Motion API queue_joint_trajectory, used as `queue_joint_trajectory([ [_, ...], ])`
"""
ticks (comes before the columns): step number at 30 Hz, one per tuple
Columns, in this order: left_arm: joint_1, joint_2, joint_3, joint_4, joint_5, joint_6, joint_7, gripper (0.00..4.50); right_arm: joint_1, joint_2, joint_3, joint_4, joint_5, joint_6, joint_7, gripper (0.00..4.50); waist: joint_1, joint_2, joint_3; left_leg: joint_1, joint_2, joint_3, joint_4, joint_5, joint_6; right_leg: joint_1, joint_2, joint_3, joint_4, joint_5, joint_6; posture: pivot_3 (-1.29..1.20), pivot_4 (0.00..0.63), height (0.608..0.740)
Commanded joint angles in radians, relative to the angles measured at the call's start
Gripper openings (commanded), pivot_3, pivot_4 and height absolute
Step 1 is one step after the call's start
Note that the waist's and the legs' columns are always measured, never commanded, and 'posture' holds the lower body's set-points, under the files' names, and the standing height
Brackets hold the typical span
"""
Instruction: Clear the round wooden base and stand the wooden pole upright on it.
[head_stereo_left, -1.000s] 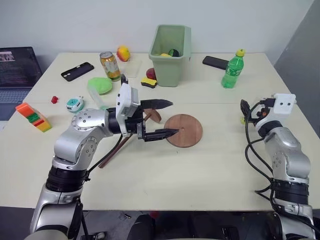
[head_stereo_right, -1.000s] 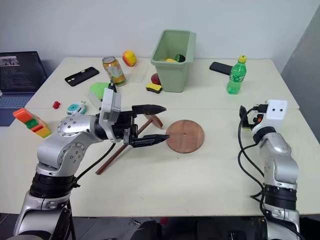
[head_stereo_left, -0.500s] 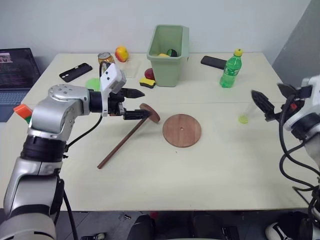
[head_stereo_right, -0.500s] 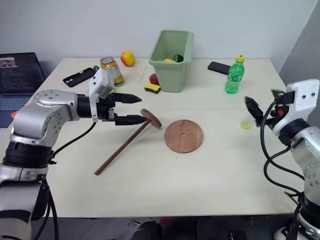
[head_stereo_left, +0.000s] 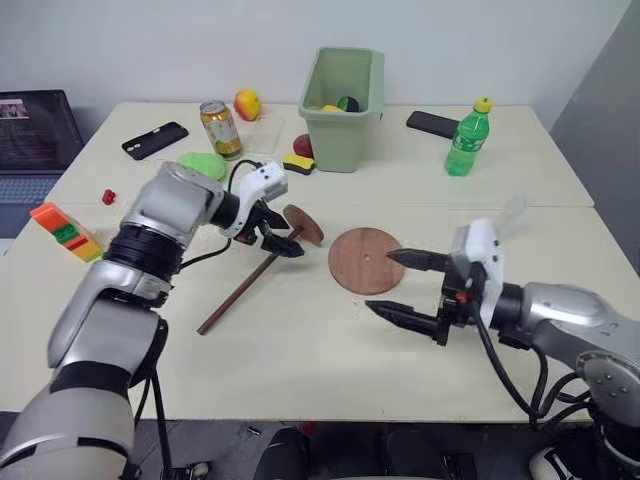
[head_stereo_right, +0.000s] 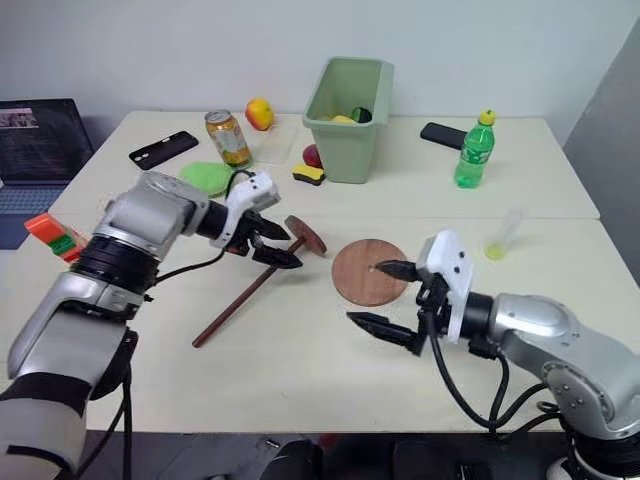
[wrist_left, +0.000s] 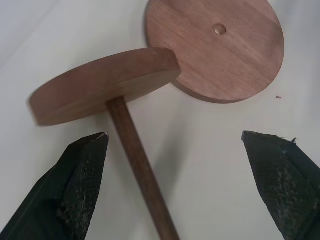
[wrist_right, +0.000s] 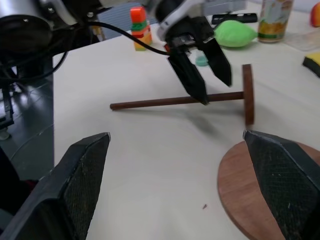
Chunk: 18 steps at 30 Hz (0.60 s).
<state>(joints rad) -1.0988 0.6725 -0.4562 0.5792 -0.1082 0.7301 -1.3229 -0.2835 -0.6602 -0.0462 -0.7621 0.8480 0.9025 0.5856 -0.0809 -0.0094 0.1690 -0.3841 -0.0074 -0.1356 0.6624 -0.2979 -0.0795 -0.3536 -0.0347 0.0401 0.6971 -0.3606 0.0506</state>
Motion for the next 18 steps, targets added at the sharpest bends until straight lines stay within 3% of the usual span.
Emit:
queue_joint_trajectory([
  [1,-0.013,-0.003,0.007,0.029,0.044,-0.038,-0.008,4.5,-0.004,0.002,-0.006,-0.032,0.004,-0.031,-0.011,4.48,-0.002,0.0,0.0,0.0,0.0,0.0,0.0,0.0,0.0,0.0,0.0,0.0,0.0,0.0,0.0,0.0,0.15,0.74],
  [5,-0.006,-0.018,-0.004,0.076,0.089,-0.091,0.003,4.5,0.008,0.001,-0.006,-0.047,0.008,-0.029,-0.027,4.48,-0.002,0.0,0.0,0.0,0.0,0.0,0.0,0.0,0.0,0.0,0.0,0.0,0.0,0.0,0.0,0.0,0.15,0.74],
  [18,0.02,-0.019,0.012,0.057,0.124,-0.097,-0.045,2.11,0.001,-0.002,-0.003,-0.053,0.022,-0.028,-0.051,4.5,-0.001,0.0,0.0,0.0,0.0,0.0,0.0,0.0,0.0,0.0,0.0,0.0,0.0,0.0,0.0,0.0,0.15,0.74],
])
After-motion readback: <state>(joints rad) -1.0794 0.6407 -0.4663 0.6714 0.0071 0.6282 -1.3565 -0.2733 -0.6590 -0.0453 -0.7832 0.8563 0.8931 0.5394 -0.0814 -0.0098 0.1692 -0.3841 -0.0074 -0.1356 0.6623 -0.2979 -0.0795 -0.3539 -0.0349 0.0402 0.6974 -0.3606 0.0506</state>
